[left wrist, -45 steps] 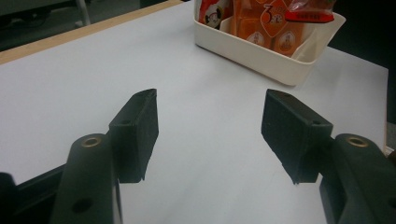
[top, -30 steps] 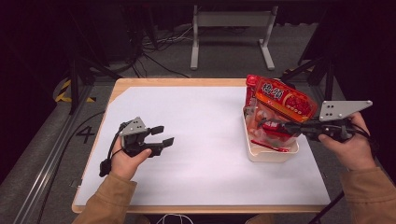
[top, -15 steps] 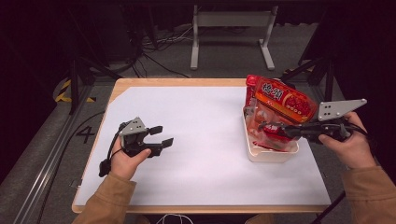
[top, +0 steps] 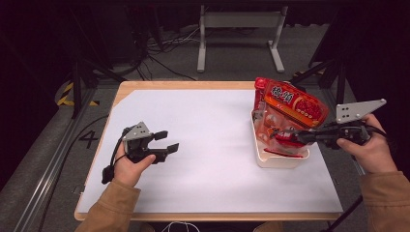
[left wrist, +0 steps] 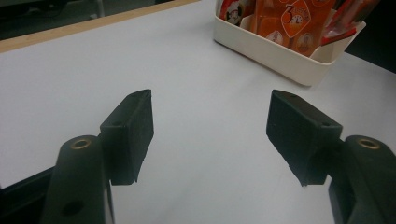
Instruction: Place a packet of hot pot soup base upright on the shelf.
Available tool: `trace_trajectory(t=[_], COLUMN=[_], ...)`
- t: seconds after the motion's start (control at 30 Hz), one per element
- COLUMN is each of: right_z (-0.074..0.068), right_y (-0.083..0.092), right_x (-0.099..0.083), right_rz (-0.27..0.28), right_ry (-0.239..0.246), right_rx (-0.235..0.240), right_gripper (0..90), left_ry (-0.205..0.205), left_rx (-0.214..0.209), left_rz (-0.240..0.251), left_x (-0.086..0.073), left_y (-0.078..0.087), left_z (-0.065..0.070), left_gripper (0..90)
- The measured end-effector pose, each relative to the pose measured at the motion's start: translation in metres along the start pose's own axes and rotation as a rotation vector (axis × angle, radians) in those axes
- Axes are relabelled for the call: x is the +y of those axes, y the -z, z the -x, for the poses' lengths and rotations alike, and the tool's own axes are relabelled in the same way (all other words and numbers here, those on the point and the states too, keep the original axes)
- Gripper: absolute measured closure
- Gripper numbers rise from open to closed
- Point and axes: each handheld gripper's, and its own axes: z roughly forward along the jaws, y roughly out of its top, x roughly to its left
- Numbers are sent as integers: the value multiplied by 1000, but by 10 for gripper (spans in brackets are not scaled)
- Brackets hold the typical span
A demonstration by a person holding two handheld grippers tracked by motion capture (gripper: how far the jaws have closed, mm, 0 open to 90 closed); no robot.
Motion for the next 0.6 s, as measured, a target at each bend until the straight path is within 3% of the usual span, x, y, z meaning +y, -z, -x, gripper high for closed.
trace_trajectory(t=[0.17, 0.37, 0.6], right_z=[0, 5, 8], right_y=[-2, -18, -32], right_x=[0, -3, -11], right_rz=[-15, -49, -120], right_ry=[4, -12, -39], right_rx=[33, 58, 10], right_gripper=[890, 867, 839], left_ry=[8, 5, 16], left_rx=[-3, 1, 5], left_rz=[-2, 3, 8], left_x=[-1, -1, -2], left_y=[-2, 0, 2], left_z=[0, -1, -3], left_gripper=[329, 329, 329])
